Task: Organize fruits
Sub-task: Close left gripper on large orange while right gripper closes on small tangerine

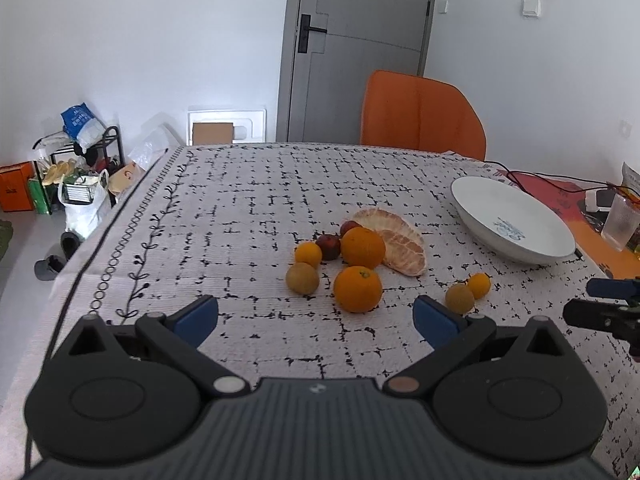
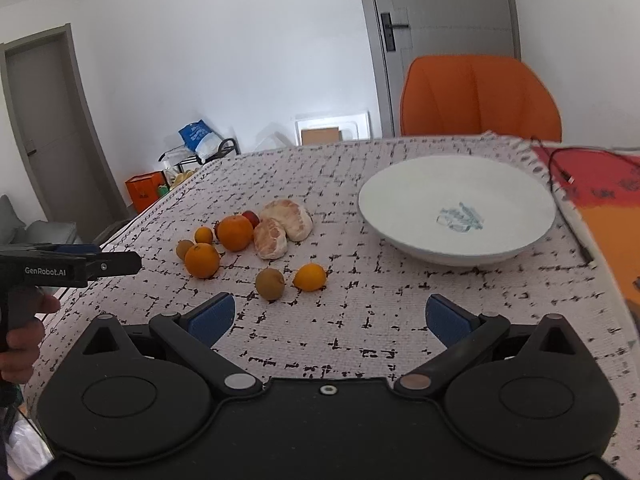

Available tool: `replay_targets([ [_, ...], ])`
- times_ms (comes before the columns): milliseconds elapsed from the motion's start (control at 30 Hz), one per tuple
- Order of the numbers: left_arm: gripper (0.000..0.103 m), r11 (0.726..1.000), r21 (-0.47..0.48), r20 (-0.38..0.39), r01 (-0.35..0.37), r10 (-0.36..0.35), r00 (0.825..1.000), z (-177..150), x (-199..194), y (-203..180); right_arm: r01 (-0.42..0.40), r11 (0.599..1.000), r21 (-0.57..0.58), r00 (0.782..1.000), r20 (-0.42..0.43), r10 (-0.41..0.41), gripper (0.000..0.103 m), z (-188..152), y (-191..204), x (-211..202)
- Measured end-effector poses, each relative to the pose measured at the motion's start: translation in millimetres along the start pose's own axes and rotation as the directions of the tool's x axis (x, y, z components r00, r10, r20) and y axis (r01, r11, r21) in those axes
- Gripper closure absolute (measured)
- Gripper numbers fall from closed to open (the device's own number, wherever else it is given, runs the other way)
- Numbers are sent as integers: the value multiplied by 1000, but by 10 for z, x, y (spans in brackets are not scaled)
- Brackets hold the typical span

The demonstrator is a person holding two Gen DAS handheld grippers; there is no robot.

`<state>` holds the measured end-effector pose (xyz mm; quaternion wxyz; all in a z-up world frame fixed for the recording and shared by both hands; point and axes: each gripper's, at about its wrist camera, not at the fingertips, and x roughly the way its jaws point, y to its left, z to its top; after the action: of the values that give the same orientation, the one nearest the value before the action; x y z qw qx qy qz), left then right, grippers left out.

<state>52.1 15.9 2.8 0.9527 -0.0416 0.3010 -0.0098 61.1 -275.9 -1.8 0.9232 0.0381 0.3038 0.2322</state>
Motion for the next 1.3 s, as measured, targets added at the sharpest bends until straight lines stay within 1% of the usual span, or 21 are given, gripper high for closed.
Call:
replay_targets([
  [100, 2, 1000, -1, -2, 13, -13, 1000, 2, 77, -16, -10, 1000, 28, 1000, -5, 10, 0, 2, -58, 83],
  [200, 4, 1000, -2, -5, 13, -13, 1000, 13, 160, -42, -20, 999, 29, 1000, -14, 21, 4, 11, -89, 168],
  [233, 6, 1000, 1, -7, 13, -13, 1000, 15, 184, -50, -21, 999, 30, 1000, -21, 21, 9, 13, -99, 202],
  [300, 11, 1000, 2, -15, 17, -17, 1000, 26, 242, -64, -26, 999, 38, 999, -34, 28, 16, 15, -118, 265],
  [367, 13, 1000, 5, -19, 25, -25, 1000, 32, 294, -82, -34, 998, 54, 998, -48, 37, 18, 19, -147, 335],
  [433, 16, 999, 11, -24, 30, -30, 999, 41, 353, -110, -37, 998, 59, 998, -51, 40, 26, 20, -164, 382],
  [533, 23, 999, 5, -35, 40, -40, 999, 60, 437, -132, -42, 997, 57, 997, -58, 46, 34, 32, -175, 442],
  [600, 31, 999, -2, -41, 52, -52, 998, 66, 485, -143, -48, 997, 59, 997, -63, 52, 39, 45, -181, 481],
  [667, 34, 998, -2, -49, 61, -61, 997, 73, 534, -156, -52, 997, 65, 996, -72, 57, 41, 50, -185, 524],
  [733, 36, 998, -5, -60, 69, -69, 996, 75, 587, -162, -50, 996, 72, 995, -77, 56, 46, 54, -184, 556],
  [767, 38, 997, -5, -68, 71, -71, 995, 77, 623, -166, -53, 996, 75, 995, -80, 59, 48, 59, -183, 570],
  [833, 46, 997, -4, -79, 75, -75, 994, 75, 680, -171, -63, 995, 78, 994, -83, 70, 50, 65, -169, 603],
  [900, 67, 996, 1, -103, 91, -91, 991, 68, 755, -179, -69, 994, 80, 994, -84, 76, 53, 78, -156, 637],
  [933, 66, 995, -4, -111, 96, -96, 989, 68, 774, -177, -73, 994, 81, 993, -84, 79, 56, 87, -151, 660],
  [1033, 67, 994, -16, -114, 108, -109, 987, 97, 765, -164, -70, 994, 79, 993, -92, 77, 61, 113, -126, 720],
  [1200, 67, 987, -8, -114, 158, -158, 981, 165, 737, -163, -60, 996, 69, 992, -104, 67, 61, 151, -66, 777],
  [1300, 67, 979, 6, -119, 203, -201, 972, 195, 748, -171, -35, 997, 62, 993, -112, 42, 61, 164, -13, 821],
])
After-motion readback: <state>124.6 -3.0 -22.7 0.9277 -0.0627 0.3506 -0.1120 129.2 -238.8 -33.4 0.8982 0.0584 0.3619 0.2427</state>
